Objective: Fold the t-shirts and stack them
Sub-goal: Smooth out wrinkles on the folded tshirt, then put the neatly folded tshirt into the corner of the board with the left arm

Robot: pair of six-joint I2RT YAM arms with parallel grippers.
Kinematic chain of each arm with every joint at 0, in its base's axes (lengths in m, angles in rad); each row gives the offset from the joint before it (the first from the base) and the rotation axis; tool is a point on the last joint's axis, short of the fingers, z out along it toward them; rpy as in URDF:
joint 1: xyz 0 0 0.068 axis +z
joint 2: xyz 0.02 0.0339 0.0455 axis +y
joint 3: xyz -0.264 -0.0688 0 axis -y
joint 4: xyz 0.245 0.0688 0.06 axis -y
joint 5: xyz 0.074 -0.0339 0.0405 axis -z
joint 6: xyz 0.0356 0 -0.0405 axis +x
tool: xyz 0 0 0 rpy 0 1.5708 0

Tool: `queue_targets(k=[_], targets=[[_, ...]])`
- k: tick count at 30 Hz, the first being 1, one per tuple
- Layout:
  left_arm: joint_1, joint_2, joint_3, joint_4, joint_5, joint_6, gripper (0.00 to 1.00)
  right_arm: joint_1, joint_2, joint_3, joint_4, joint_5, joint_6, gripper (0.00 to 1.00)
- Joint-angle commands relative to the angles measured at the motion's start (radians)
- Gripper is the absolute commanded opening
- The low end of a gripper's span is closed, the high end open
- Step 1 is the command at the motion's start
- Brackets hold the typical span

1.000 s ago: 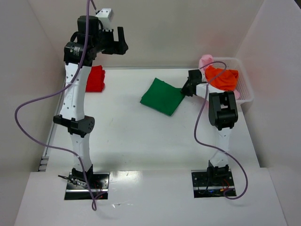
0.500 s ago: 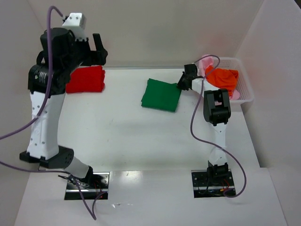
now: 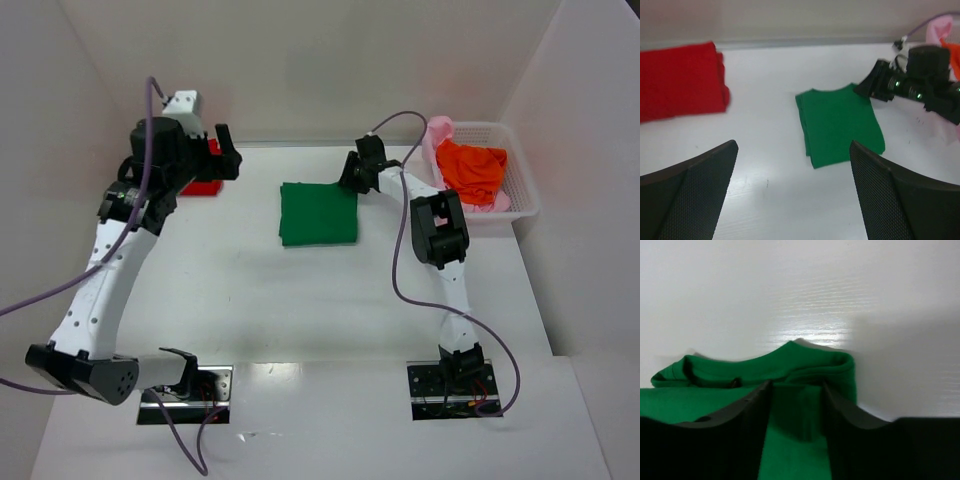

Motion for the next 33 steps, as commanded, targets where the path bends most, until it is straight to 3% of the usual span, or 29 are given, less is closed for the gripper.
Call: queue_targets(k=[1,6,10,15,18,21,29,33], targets=[[0.016,-0.014,-0.178,0.195,0.093,-0.089,1.00,-0.012,-0.048,0.022,-0.061,0.051,-0.013,0.55],[0.016,0.091,-0.316,0.295,0.192,-0.136,1.00,-0.012,-0.211,-0.038,-0.007,0.085,-0.056,0.99],[0.016,0.197,-0.370,0.402,0.281,-0.147,1.00,-0.012,-0.305,-0.064,-0.035,0.092,-0.078,0.99],[0.016,0.299,-0.353,0.489,0.379,-0.156,1.00,-0.012,-0.377,-0.209,-0.024,0.117,-0.066,0.99],[0.016,0.364,-0.335,0.492,0.425,-0.145,1.00,-0.012,-0.400,-0.309,-0.014,0.138,-0.052,0.91],[0.016,0.400,-0.350,0.524,0.426,-0.136,1.00,-0.012,-0.408,-0.382,-0.004,0.150,-0.046,0.83],[0.016,0.545,-0.310,0.551,0.449,-0.153,1.00,-0.012,-0.426,-0.486,0.045,0.139,-0.046,0.86],[0.016,0.604,-0.301,0.569,0.461,-0.168,1.00,-0.012,-0.413,-0.495,0.045,0.132,-0.061,0.81]])
